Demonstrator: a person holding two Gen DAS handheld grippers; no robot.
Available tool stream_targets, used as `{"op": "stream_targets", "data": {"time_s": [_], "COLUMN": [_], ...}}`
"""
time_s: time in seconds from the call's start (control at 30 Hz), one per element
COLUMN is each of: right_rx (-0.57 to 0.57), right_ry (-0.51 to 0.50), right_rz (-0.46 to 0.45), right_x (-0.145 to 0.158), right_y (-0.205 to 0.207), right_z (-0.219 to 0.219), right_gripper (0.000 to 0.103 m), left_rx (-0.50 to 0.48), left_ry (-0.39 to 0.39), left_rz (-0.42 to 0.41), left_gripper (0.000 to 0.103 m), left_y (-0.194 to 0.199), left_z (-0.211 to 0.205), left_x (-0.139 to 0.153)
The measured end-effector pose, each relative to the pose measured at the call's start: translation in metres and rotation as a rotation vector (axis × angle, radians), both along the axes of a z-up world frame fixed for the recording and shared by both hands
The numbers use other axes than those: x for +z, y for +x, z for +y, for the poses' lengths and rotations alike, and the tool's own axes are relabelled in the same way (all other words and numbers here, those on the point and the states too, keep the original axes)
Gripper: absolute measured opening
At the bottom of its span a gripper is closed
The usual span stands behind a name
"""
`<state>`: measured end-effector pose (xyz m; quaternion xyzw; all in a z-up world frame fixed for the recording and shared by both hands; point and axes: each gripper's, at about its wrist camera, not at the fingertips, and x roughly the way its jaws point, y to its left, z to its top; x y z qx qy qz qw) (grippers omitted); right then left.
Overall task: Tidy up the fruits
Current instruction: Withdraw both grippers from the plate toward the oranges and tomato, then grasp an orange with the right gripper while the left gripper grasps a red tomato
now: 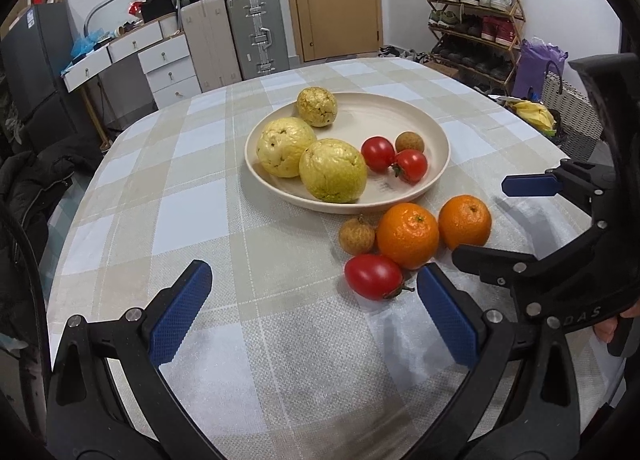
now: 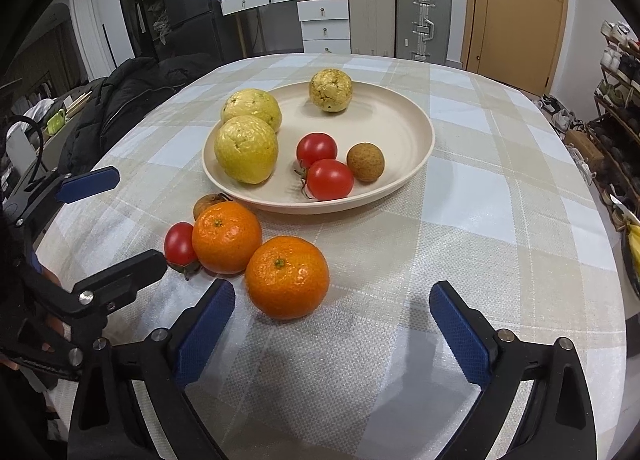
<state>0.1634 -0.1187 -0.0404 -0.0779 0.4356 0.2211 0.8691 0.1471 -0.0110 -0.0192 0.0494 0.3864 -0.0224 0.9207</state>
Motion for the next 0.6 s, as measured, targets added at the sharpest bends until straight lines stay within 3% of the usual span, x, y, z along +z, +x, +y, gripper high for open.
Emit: {"op": "stream_targets", "data": {"time_s": [0.1,0.6], "right_rx": [0.022,0.096], "right_ry": [0.007,0.032], "right_rz": [0.014,0.017], "right_x": [-0.0008,0.0004], "right_y": [-0.0004,-0.0067], "right_z": [0.0016,0.0094], "right_gripper": [0.081,0.054], "left_rx": [-0.011,-0.032], "left_ry": [-0.013,0.008], "left_rz": [0.01,0.036], "left_gripper": [0.102,0.102], "left_y": [-0.0001,0.0013], "left_z": [-0.0003,-0.0067], "left_x": [-0.0012,-0.0075]}}
